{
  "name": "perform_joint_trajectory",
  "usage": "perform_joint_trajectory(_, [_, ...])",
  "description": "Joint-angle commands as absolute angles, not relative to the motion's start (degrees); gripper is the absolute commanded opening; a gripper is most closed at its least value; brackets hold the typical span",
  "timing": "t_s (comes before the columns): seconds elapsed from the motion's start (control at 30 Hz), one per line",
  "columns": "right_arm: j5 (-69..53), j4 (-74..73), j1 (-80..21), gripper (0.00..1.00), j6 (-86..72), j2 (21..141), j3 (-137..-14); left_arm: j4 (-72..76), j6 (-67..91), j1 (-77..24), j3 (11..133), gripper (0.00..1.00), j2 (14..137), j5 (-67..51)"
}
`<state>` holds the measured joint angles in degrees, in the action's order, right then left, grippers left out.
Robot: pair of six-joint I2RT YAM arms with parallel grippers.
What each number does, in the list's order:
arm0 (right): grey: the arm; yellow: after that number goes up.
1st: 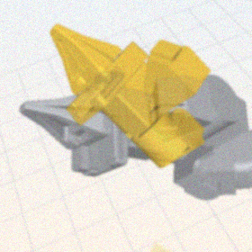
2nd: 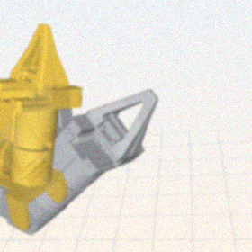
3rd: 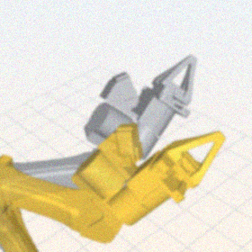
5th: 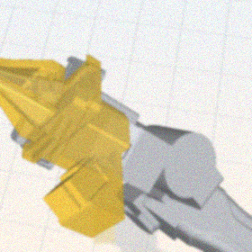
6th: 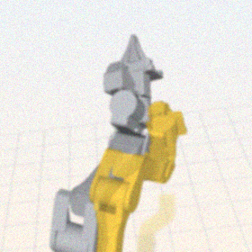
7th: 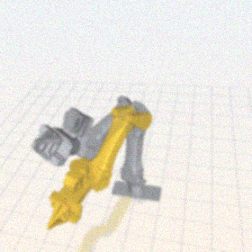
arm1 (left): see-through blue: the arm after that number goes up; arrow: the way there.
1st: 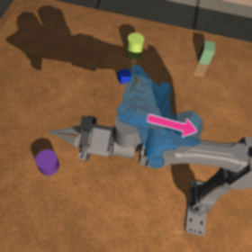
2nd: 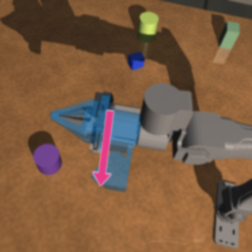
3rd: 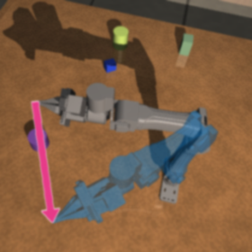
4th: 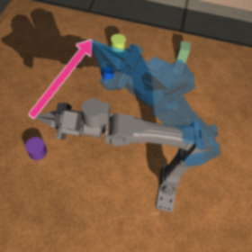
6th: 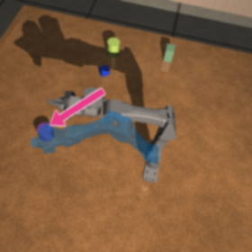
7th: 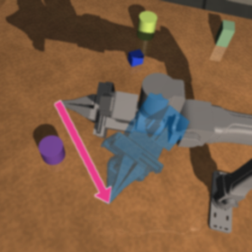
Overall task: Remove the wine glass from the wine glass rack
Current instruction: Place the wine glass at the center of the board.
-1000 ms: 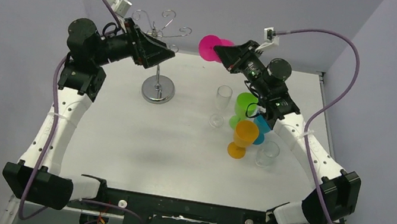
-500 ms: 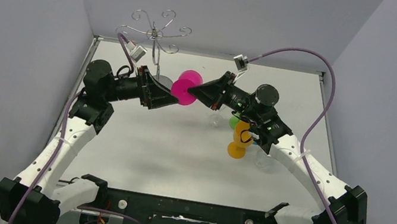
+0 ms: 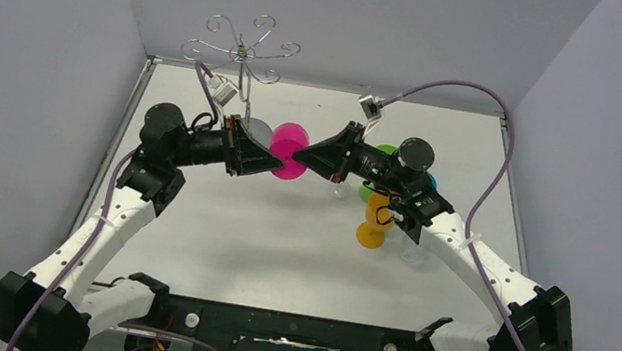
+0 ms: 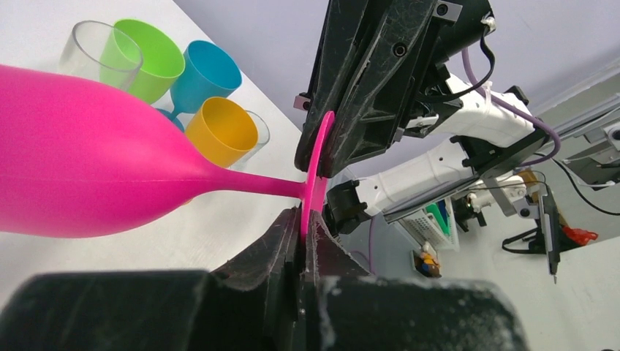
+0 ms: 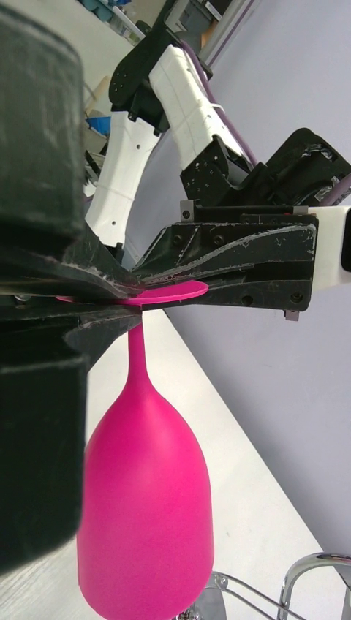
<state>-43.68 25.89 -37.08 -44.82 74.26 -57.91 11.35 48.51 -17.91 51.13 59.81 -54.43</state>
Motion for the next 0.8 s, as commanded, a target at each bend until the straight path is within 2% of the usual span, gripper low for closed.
perform_joint_trajectory(0.0, [-44.8, 31.2, -36.9, 0.10, -43.4, 73.1, -57.2, 12.9, 43.8, -20.4, 51.2, 0.00, 60.2, -58.0])
perform_joint_trajectory(0.07, [-43.4, 27.4, -35.6, 0.31, -41.1, 71.8, -57.4, 8.4, 37.7, -21.4, 51.7, 0.00, 59.5, -59.1])
perform_joint_trajectory(0.17, [-37.9, 17.2, -31.9, 0.44, -37.5, 68.5, -57.4, 0.4, 24.4, -23.0, 51.3, 0.00, 56.8, -59.8])
perform_joint_trajectory(0.27, [-31.7, 10.9, -28.1, 0.47, -36.6, 66.1, -56.8, -3.5, 12.9, -23.5, 48.7, 0.00, 53.8, -61.2])
perform_joint_trajectory(0.37, [-33.3, 7.8, -26.0, 0.50, -36.9, 65.9, -56.9, -7.2, 2.7, -23.4, 46.3, 0.00, 51.6, -63.3])
perform_joint_trajectory(0.43, [-34.9, 4.8, -25.6, 0.55, -35.8, 66.6, -58.4, -10.3, -4.6, -23.5, 45.0, 0.00, 51.1, -67.4])
perform_joint_trajectory(0.53, [-36.1, 2.1, -25.6, 0.61, -35.2, 67.5, -59.7, -20.3, -26.4, -23.4, 44.5, 0.00, 51.5, -76.1])
perform_joint_trajectory(0.77, [-48.4, 3.7, -26.1, 0.66, -37.3, 71.2, -61.3, -22.4, -30.8, -23.0, 45.4, 0.00, 53.9, -74.2])
